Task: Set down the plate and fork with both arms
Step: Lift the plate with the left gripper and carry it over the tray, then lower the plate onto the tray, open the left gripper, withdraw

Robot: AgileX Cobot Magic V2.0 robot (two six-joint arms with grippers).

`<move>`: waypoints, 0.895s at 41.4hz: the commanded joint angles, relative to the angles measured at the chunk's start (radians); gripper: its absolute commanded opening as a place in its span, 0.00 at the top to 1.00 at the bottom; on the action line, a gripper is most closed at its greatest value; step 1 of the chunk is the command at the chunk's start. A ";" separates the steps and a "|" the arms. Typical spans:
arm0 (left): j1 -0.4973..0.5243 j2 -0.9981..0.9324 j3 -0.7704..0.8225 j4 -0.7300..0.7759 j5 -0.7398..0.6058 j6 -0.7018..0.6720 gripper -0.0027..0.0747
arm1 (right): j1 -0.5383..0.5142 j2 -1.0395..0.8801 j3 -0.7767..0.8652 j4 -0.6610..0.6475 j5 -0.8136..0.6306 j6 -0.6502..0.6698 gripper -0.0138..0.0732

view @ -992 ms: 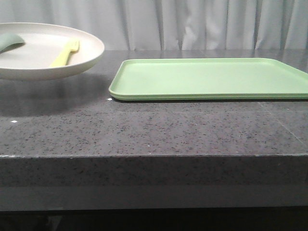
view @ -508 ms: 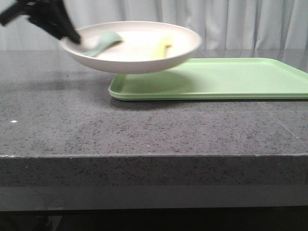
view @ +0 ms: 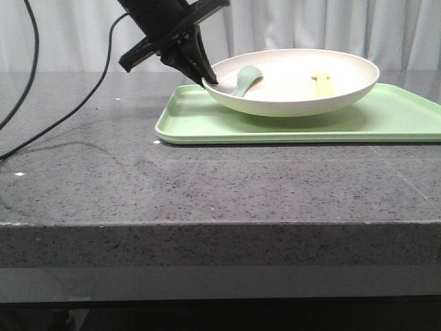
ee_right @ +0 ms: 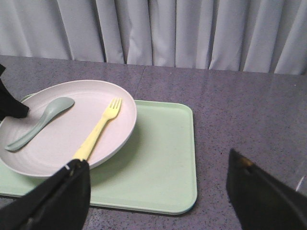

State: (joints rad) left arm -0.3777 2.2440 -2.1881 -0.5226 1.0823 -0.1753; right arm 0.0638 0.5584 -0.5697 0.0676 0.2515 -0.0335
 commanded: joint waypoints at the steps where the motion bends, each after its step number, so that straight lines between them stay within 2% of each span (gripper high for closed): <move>1: -0.016 -0.062 -0.051 -0.065 -0.104 -0.040 0.99 | -0.001 0.007 -0.038 0.001 -0.083 -0.005 0.15; 9: -0.019 -0.050 -0.051 -0.057 -0.138 -0.042 0.98 | -0.001 0.007 -0.038 0.001 -0.083 -0.005 0.15; 17: -0.032 -0.038 -0.051 -0.057 -0.122 -0.042 0.84 | -0.001 0.007 -0.038 0.001 -0.083 -0.005 0.15; 25: -0.036 -0.034 -0.051 -0.057 -0.116 -0.042 0.77 | -0.001 0.007 -0.038 0.001 -0.083 -0.005 0.15; 31: -0.029 -0.034 -0.071 -0.057 -0.093 -0.032 0.60 | -0.001 0.007 -0.038 0.001 -0.083 -0.005 0.15; 37: -0.004 -0.036 -0.142 -0.049 -0.013 -0.032 0.43 | -0.001 0.007 -0.038 0.001 -0.083 -0.005 0.15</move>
State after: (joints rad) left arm -0.3982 2.2771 -2.2575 -0.5334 1.0599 -0.2083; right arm 0.0638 0.5584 -0.5697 0.0676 0.2515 -0.0335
